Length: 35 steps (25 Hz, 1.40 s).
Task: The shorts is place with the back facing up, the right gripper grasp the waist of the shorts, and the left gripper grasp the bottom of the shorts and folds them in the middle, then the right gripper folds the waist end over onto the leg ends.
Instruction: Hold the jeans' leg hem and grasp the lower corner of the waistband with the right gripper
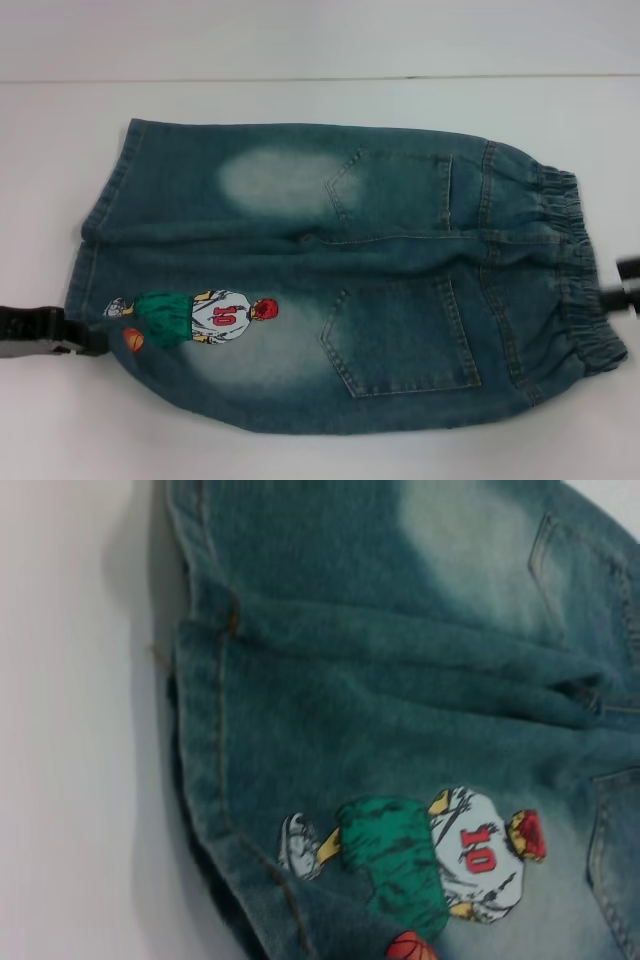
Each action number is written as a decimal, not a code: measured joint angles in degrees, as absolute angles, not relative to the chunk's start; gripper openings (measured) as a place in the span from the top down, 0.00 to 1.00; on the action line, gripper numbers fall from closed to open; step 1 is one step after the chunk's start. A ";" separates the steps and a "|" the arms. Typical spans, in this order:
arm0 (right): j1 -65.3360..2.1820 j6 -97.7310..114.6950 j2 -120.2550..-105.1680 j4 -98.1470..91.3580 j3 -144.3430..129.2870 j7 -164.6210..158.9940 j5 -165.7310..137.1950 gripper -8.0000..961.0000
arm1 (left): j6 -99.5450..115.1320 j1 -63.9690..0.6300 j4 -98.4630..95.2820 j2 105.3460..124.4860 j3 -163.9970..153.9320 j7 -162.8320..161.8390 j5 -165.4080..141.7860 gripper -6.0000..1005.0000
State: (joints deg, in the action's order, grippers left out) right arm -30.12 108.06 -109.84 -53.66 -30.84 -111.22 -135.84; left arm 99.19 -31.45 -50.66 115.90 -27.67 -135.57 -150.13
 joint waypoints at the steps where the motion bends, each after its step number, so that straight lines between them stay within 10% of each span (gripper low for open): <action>1: -30.21 108.33 -109.93 -54.53 -31.79 -110.43 -137.74 0.10 | 99.20 -31.48 -50.71 115.88 -27.69 -135.56 -149.89 0.96; 35: -37.51 102.82 -113.74 -52.17 -43.93 -109.82 -157.87 0.12 | 99.24 -31.03 -50.50 115.83 -27.51 -134.19 -145.27 0.96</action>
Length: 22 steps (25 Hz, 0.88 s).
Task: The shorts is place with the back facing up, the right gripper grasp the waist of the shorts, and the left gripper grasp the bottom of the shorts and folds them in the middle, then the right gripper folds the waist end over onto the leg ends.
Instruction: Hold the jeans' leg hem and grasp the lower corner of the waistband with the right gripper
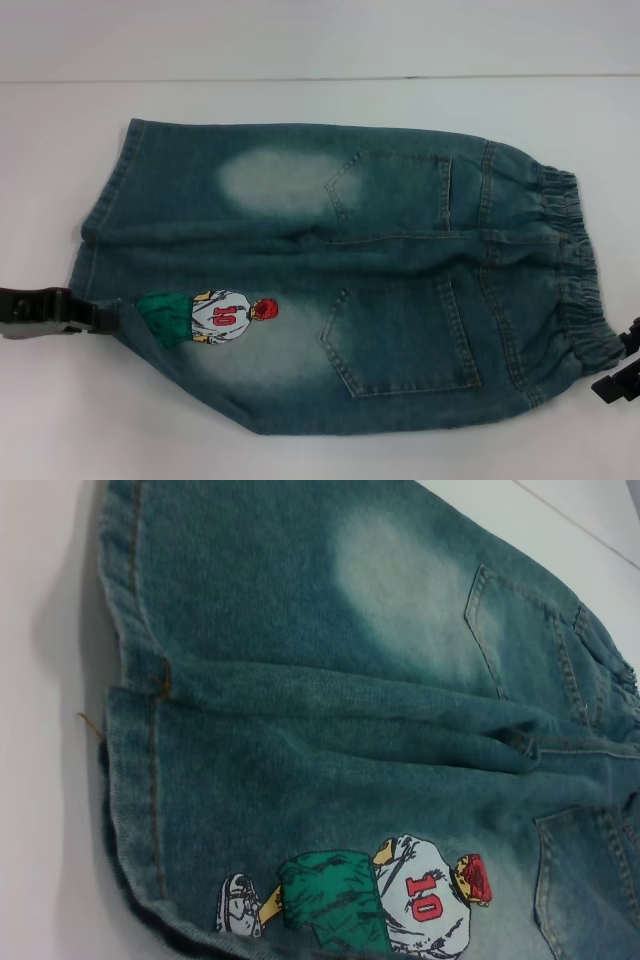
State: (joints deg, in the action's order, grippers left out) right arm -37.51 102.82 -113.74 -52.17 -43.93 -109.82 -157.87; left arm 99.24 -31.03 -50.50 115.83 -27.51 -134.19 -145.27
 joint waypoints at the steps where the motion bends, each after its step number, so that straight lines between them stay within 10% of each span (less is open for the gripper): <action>1: -37.55 102.58 -113.84 -52.17 -44.14 -109.71 -157.94 0.12 | 99.23 -31.01 -50.48 115.84 -27.51 -134.13 -145.27 0.96; 5: -37.62 102.02 -114.09 -52.17 -45.14 -109.45 -158.03 0.12 | 99.16 -30.92 -50.45 115.84 -27.51 -134.04 -145.26 0.96; 22: -37.79 100.93 -114.83 -52.72 -47.79 -108.98 -158.02 0.80 | 99.22 -30.84 -50.59 116.02 -27.39 -134.03 -144.20 0.96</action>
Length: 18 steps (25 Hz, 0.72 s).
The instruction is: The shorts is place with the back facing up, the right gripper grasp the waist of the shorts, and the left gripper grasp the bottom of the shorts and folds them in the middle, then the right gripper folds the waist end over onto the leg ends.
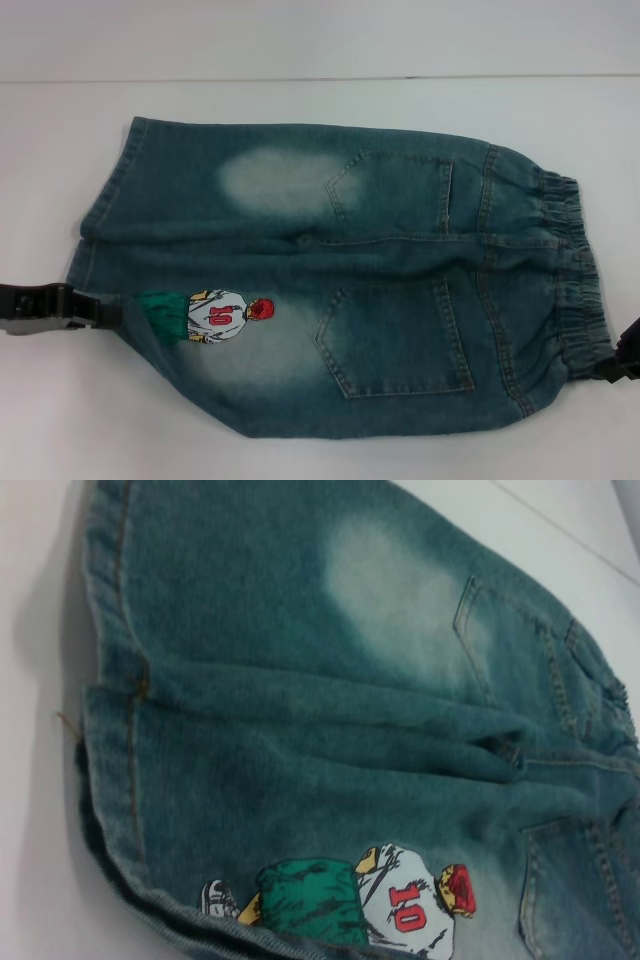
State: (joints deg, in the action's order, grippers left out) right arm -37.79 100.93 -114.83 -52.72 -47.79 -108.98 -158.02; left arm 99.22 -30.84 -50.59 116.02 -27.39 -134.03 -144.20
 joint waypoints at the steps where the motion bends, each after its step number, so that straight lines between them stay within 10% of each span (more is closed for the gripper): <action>1: -37.79 100.93 -114.84 -52.73 -47.89 -108.95 -158.02 0.84 | 99.27 -30.73 -50.62 116.00 -27.38 -134.03 -143.82 0.96; 18: -36.36 98.25 -110.58 -47.02 -32.56 -107.38 -146.32 0.95 | 89.14 -29.31 -49.23 116.49 -24.26 -133.45 -135.82 0.96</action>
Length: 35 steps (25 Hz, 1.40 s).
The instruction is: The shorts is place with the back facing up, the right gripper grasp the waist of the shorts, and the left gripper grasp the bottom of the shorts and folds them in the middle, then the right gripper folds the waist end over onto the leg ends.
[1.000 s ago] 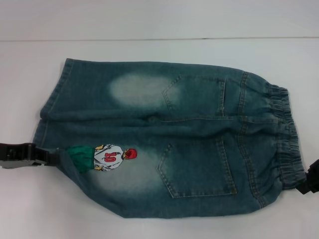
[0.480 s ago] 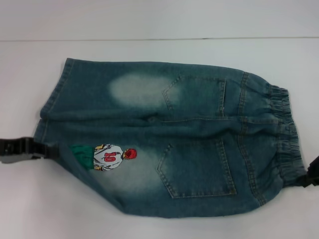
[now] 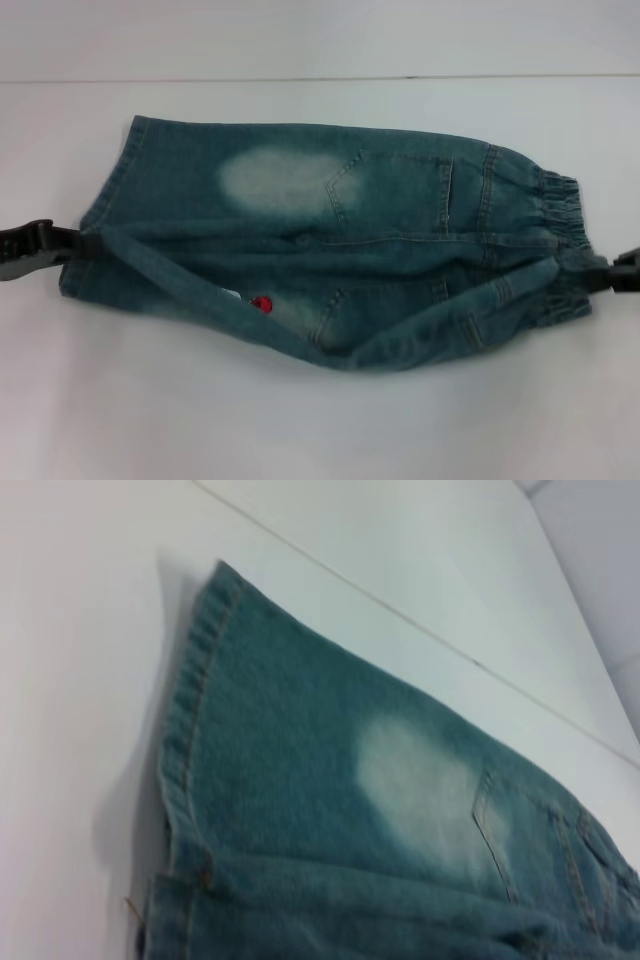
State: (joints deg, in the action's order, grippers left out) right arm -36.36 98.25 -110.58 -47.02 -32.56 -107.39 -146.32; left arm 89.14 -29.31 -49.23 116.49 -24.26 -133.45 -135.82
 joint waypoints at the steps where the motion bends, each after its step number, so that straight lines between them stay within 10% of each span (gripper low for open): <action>1: -36.24 96.81 -110.49 -45.88 -31.67 -107.38 -145.50 0.95 | 88.67 -29.30 -48.83 116.51 -24.25 -133.33 -135.58 0.96; 35: -35.49 60.79 -114.62 -28.80 -27.33 -97.24 -118.80 0.91 | 55.35 -37.58 -38.94 119.39 -25.27 -121.63 -124.01 0.96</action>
